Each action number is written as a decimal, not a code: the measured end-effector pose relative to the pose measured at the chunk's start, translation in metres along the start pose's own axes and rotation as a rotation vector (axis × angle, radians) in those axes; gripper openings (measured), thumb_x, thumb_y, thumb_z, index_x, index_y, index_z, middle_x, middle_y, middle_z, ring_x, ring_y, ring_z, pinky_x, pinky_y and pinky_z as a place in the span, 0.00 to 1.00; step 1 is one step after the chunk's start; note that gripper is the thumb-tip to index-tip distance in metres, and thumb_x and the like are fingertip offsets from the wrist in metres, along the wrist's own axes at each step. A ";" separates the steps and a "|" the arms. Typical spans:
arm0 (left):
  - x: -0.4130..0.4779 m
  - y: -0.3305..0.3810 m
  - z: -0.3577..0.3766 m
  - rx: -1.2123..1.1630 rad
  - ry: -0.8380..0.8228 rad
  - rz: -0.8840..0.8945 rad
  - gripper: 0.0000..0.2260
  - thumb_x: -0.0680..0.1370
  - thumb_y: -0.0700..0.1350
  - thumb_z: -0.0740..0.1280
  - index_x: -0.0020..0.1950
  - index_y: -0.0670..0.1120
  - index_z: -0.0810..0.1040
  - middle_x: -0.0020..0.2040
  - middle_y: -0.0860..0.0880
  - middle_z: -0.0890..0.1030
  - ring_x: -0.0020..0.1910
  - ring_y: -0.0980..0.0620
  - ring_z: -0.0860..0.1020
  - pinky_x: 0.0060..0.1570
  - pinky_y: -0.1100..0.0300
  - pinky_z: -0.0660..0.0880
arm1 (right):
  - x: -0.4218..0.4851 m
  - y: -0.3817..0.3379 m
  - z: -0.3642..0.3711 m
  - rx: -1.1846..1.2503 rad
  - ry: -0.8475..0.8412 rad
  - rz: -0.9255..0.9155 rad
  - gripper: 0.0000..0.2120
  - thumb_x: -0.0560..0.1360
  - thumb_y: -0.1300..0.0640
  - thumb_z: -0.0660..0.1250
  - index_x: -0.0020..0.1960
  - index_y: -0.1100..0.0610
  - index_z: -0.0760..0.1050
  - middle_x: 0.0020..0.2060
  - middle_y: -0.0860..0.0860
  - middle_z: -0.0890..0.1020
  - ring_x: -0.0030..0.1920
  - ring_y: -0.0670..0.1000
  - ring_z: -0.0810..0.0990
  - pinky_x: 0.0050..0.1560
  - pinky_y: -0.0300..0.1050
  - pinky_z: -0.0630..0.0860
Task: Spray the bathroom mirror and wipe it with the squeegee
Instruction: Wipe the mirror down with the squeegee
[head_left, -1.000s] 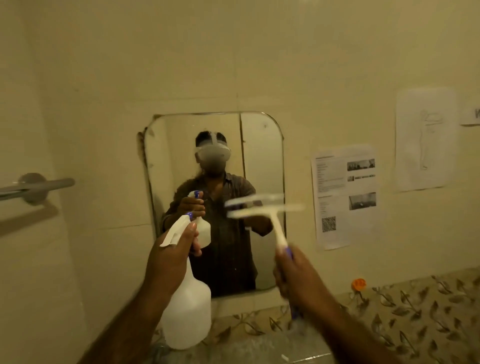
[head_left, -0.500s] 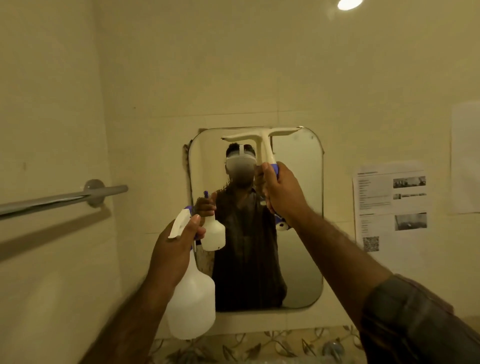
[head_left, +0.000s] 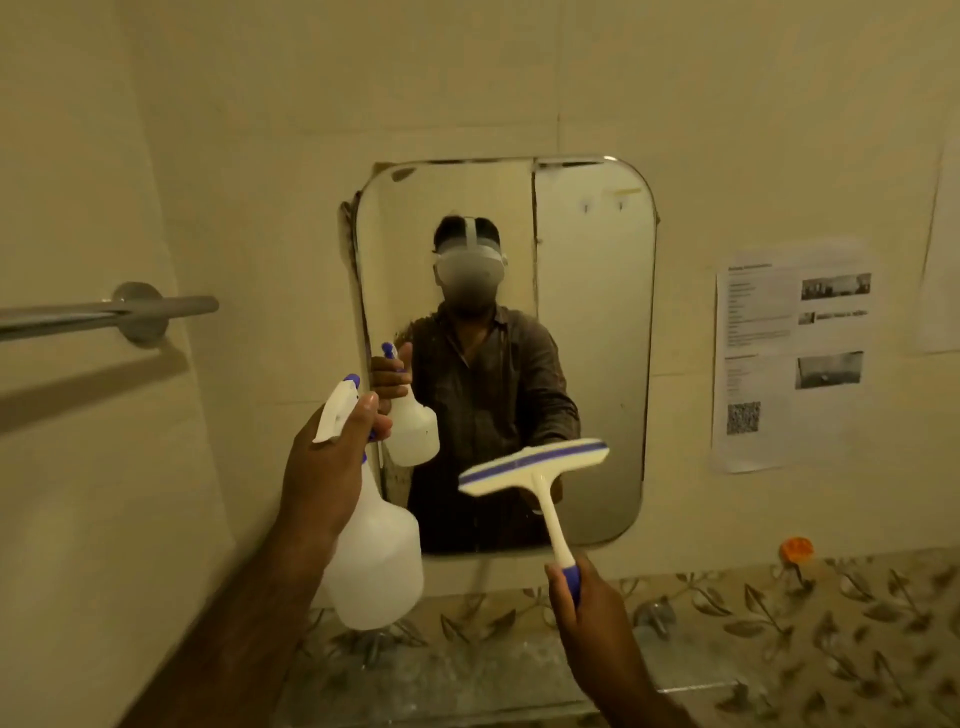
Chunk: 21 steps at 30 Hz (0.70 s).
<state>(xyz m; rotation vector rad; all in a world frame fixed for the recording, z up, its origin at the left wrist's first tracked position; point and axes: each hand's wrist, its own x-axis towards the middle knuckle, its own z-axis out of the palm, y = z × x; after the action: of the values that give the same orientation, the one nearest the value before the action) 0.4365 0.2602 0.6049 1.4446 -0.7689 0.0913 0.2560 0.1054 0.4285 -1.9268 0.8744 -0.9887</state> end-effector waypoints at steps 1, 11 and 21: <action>-0.002 -0.001 0.002 0.003 -0.001 -0.008 0.18 0.77 0.61 0.60 0.49 0.48 0.80 0.46 0.48 0.84 0.48 0.49 0.81 0.47 0.58 0.71 | -0.009 0.012 0.003 -0.037 -0.011 0.039 0.09 0.80 0.44 0.62 0.47 0.49 0.74 0.34 0.52 0.81 0.34 0.48 0.80 0.43 0.52 0.81; -0.012 0.007 -0.003 0.039 -0.082 0.006 0.20 0.78 0.59 0.58 0.43 0.44 0.79 0.39 0.46 0.83 0.42 0.47 0.81 0.48 0.55 0.74 | -0.020 -0.078 -0.053 0.164 -0.088 0.018 0.17 0.77 0.38 0.60 0.47 0.51 0.76 0.28 0.47 0.78 0.25 0.40 0.73 0.28 0.35 0.71; 0.003 0.040 -0.027 -0.034 -0.050 0.079 0.17 0.78 0.58 0.60 0.45 0.46 0.81 0.42 0.49 0.84 0.46 0.51 0.81 0.46 0.59 0.71 | 0.094 -0.286 -0.068 0.367 -0.052 -0.488 0.19 0.82 0.45 0.57 0.61 0.59 0.71 0.35 0.55 0.77 0.26 0.48 0.73 0.27 0.42 0.75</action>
<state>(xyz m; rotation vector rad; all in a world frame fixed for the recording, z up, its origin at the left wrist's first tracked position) 0.4303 0.2904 0.6424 1.3888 -0.8646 0.1029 0.3027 0.1351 0.7319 -1.8631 0.1643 -1.2707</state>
